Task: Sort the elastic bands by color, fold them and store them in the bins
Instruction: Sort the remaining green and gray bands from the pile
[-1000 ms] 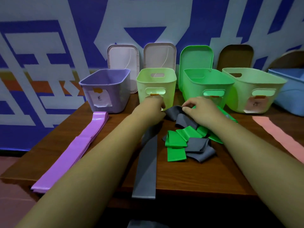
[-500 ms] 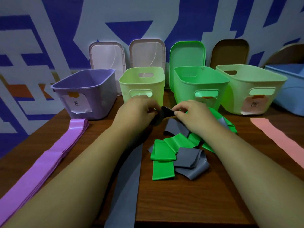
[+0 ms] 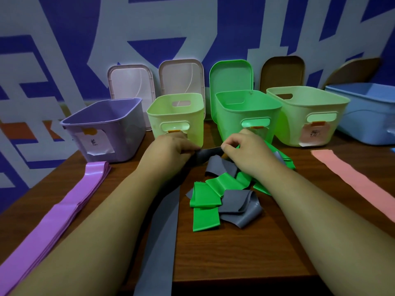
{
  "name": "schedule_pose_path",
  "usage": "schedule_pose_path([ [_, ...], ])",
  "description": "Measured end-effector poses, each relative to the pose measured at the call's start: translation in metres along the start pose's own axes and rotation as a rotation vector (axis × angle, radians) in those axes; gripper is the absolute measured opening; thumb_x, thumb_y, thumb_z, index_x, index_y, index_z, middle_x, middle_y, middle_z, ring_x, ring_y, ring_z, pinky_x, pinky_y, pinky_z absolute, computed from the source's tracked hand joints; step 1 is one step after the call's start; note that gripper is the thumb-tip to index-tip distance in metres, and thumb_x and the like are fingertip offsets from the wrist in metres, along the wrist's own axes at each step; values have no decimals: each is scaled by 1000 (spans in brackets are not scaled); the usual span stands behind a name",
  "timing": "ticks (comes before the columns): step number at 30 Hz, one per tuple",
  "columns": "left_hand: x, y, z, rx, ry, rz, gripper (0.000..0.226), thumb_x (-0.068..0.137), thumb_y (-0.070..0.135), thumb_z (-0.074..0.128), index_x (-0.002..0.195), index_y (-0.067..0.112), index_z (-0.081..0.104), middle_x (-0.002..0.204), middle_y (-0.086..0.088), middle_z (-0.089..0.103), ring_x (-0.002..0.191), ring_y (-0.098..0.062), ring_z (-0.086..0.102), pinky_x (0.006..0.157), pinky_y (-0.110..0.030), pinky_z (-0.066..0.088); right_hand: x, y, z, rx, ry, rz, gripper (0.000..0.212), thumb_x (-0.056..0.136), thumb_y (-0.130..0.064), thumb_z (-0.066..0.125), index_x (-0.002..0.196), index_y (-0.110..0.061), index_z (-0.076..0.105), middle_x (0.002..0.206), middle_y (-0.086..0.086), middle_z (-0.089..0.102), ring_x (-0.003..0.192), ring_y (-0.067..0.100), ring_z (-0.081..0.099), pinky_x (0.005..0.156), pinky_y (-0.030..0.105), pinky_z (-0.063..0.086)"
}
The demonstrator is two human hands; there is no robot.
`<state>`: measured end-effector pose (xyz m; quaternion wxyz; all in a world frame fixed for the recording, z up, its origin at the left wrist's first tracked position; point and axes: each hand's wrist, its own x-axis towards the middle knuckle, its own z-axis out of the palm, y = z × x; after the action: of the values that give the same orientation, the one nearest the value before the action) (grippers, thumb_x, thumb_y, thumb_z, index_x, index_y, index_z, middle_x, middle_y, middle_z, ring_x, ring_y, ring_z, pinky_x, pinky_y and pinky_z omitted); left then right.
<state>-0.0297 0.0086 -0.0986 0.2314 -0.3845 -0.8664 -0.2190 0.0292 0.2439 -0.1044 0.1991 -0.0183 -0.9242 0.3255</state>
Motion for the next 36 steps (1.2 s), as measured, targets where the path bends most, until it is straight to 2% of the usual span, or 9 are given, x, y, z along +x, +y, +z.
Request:
schedule_pose_path([
  [7,0,3,-1,53,-49,111,27,93,25,76,119,31,81,105,4,71,98,-18,61,84,-40,56,-1,2,3,-24,-39,9,20,102,-29,61,87,-25,74,96,0,52,82,15,55,75,31,39],
  [12,0,-2,-2,50,-40,50,23,95,33,73,118,36,78,102,11,65,97,-13,59,78,-45,58,-1,2,1,-28,-43,12,18,100,-32,63,93,-24,77,99,2,53,87,21,60,74,34,43],
  [20,2,-1,1,75,-79,28,21,96,42,68,115,38,77,100,9,62,97,-14,55,80,-44,56,-6,-4,2,-14,-32,-7,33,94,-61,68,89,-29,72,101,-2,47,96,18,54,81,37,43],
  [29,1,-1,1,96,-80,49,20,96,37,69,115,40,77,101,10,63,96,-14,57,78,-44,57,-6,-4,3,-56,-55,-19,24,90,-58,75,89,-34,72,103,-2,47,99,17,53,81,35,41],
  [32,1,-3,1,137,-63,42,23,97,37,67,117,42,76,102,11,64,98,-15,59,72,-44,59,-7,-3,3,-40,-42,-46,18,93,-54,75,95,-36,73,104,-2,46,98,16,53,80,34,42],
  [34,1,-2,1,173,-45,26,28,96,43,59,117,42,76,103,11,64,99,-16,60,70,-43,58,-7,-1,2,-31,-25,-76,14,96,-48,73,106,-40,74,105,-4,44,99,16,54,83,34,44],
  [36,2,0,2,211,-42,26,40,93,51,46,118,42,76,106,11,66,100,-16,61,69,-42,58,-6,1,2,-59,-22,-115,24,98,-44,71,122,-45,71,106,-7,42,100,15,52,85,32,44],
])
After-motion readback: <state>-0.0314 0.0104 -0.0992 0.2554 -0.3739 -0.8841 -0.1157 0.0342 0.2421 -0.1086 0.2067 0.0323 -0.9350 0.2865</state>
